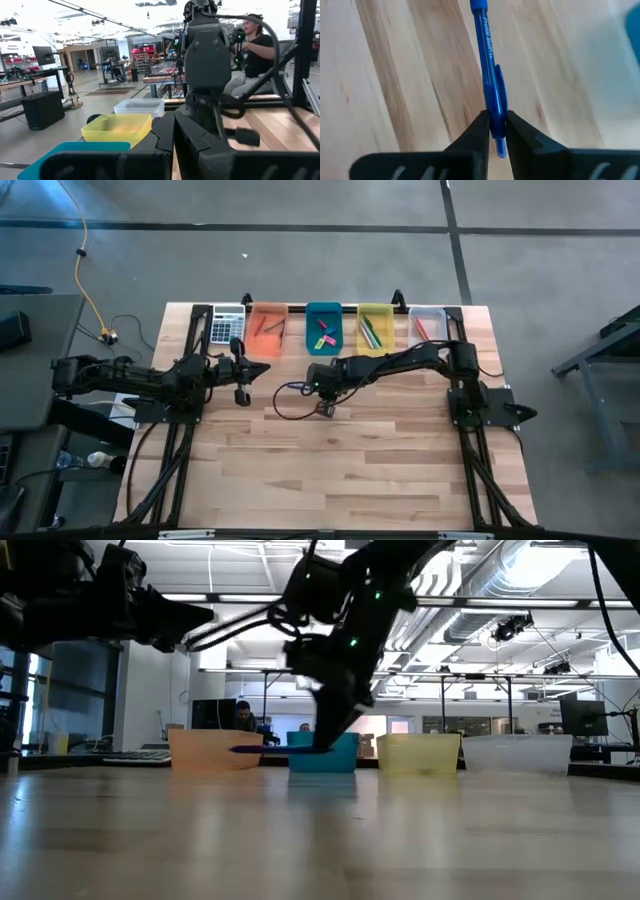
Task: Sort crayons/erasers/pens/pencils in bins
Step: Put the blue ballpen into the yellow bin
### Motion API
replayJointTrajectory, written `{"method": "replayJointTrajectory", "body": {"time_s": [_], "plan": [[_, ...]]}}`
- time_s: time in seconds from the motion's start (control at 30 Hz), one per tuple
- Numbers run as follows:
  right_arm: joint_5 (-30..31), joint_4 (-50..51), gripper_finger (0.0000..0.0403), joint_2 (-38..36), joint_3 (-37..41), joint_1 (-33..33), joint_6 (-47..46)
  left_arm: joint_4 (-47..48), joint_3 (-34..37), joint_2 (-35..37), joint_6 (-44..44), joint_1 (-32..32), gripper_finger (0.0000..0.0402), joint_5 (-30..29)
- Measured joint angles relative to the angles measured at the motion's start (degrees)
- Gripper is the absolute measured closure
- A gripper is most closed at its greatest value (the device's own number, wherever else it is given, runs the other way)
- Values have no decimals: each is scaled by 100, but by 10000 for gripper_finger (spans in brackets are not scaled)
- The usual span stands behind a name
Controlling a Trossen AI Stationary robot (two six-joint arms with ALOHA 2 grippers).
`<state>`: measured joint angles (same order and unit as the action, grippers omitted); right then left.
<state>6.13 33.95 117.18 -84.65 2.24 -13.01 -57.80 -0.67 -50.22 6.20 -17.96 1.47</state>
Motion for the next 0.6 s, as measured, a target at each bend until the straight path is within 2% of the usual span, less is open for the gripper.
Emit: {"method": "replayJointTrajectory", "body": {"time_s": [0.23, 0.6], "plan": [[139, 539, 372, -732, -83, -13, -1, 15, -2, -2, 0, 0, 401, -68], [1296, 1489, 371, -1981, -80, 186, -624, 15, -2, -2, -9, 0, 401, -65]]}}
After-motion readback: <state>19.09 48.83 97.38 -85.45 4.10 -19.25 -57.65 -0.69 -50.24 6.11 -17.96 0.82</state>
